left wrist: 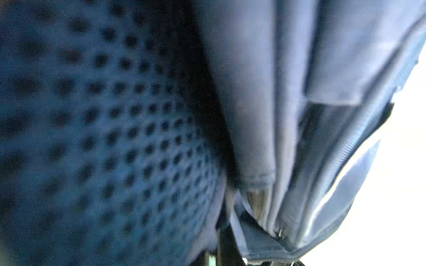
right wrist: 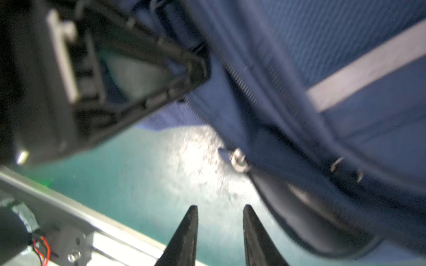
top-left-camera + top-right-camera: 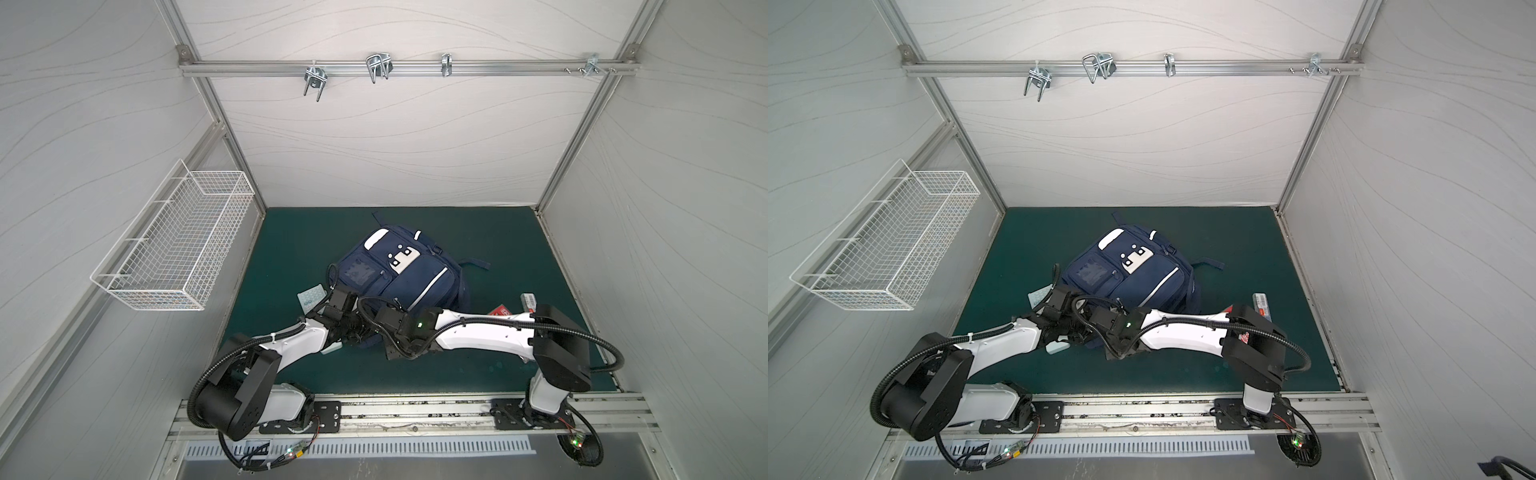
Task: Pack the student bag
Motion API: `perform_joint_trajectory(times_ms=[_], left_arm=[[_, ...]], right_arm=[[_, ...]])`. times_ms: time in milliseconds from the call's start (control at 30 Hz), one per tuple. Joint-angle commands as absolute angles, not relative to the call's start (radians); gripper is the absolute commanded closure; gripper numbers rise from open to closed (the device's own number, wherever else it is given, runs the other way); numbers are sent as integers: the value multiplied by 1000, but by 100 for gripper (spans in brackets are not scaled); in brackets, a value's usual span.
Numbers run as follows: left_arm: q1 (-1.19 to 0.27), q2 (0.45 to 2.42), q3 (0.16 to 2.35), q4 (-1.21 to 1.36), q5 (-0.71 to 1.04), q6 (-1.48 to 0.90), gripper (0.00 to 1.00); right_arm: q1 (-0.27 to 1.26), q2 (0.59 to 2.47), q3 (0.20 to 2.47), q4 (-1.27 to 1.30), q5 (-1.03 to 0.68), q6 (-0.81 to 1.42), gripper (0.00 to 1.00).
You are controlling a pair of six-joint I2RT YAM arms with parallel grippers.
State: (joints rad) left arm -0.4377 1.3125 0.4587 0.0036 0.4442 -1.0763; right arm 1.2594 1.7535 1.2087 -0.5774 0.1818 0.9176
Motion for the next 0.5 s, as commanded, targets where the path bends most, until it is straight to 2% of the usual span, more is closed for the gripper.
perform_joint_trajectory(times_ms=[0, 100, 200, 467], left_arm=[[-457, 1248, 537, 34, 454, -1076, 100], [-481, 1224, 566, 8, 457, -1069, 100], [-504, 1209, 573, 19, 459, -1078, 100], [-521, 1201, 587, 25, 458, -1083, 100]], right_arm=[[1242, 1780, 1227, -571, 214, 918, 58], [1229, 1819, 1295, -654, 256, 931, 53], [1216, 1859, 1356, -755, 304, 978, 60], [1200, 1889, 1414, -972, 442, 1068, 66]])
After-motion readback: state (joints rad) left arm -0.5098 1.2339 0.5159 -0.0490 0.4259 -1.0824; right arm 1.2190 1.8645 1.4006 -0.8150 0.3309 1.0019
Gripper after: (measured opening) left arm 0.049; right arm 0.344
